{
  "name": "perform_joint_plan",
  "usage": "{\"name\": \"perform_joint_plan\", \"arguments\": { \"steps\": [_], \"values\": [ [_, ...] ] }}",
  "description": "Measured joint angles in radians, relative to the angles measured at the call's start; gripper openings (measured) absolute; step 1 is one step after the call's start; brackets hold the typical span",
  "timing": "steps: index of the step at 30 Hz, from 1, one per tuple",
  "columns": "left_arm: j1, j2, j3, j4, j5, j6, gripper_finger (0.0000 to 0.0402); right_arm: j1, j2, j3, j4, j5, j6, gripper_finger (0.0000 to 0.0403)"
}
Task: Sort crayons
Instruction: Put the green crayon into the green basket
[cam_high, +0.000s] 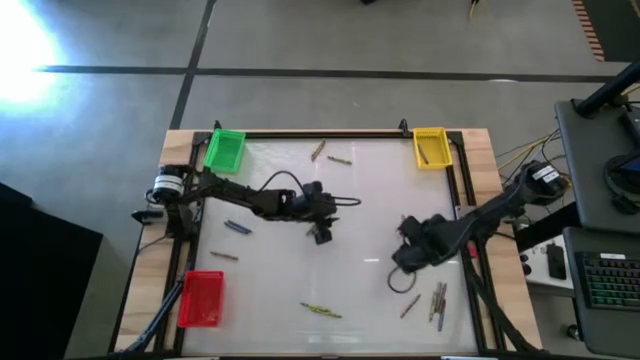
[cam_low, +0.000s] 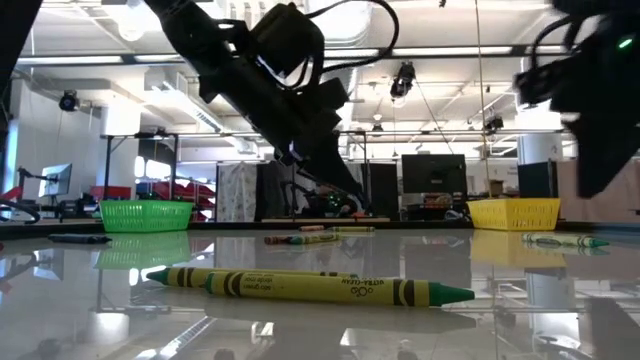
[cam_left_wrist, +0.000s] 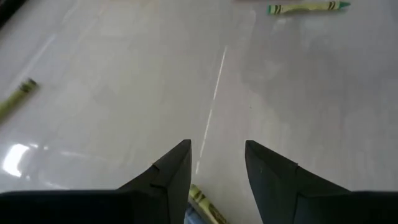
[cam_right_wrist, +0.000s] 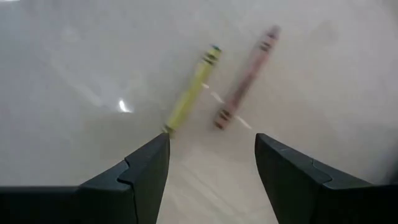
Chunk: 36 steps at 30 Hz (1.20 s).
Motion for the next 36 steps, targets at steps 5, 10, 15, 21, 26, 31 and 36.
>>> {"name": "perform_joint_plan", "arguments": {
  "steps": [5,10,15,21,26,31,36],
  "values": [
    [-0.023,0.000,0.000,-0.076,0.007,-0.045,0.0134,-0.067,0.004,-0.046,0.150,-0.057,-0.095,0.0226],
    [-0.036,0.000,0.000,-0.087,0.009,-0.055,0.0134,-0.105,0.035,-0.068,0.149,-0.060,-0.108,0.0226],
    [-0.042,-0.001,0.000,-0.120,0.015,-0.082,0.0134,-0.122,0.089,-0.071,0.233,-0.063,-0.156,0.0222],
    [-0.046,-0.043,0.001,-0.199,0.012,-0.104,0.0134,-0.139,0.165,-0.066,0.247,-0.074,-0.169,0.0187],
    [-0.051,-0.091,0.000,-0.249,-0.034,-0.106,0.0134,-0.159,0.195,-0.066,0.260,-0.115,-0.209,0.0134],
    [-0.067,-0.174,-0.005,-0.407,-0.159,-0.121,0.0134,-0.192,0.174,-0.064,0.277,-0.138,-0.264,0.0062],
    [-0.091,-0.313,-0.083,-0.452,-0.260,-0.153,0.0134,-0.245,0.138,-0.052,0.281,-0.135,-0.344,0.0014]
  ]
}}
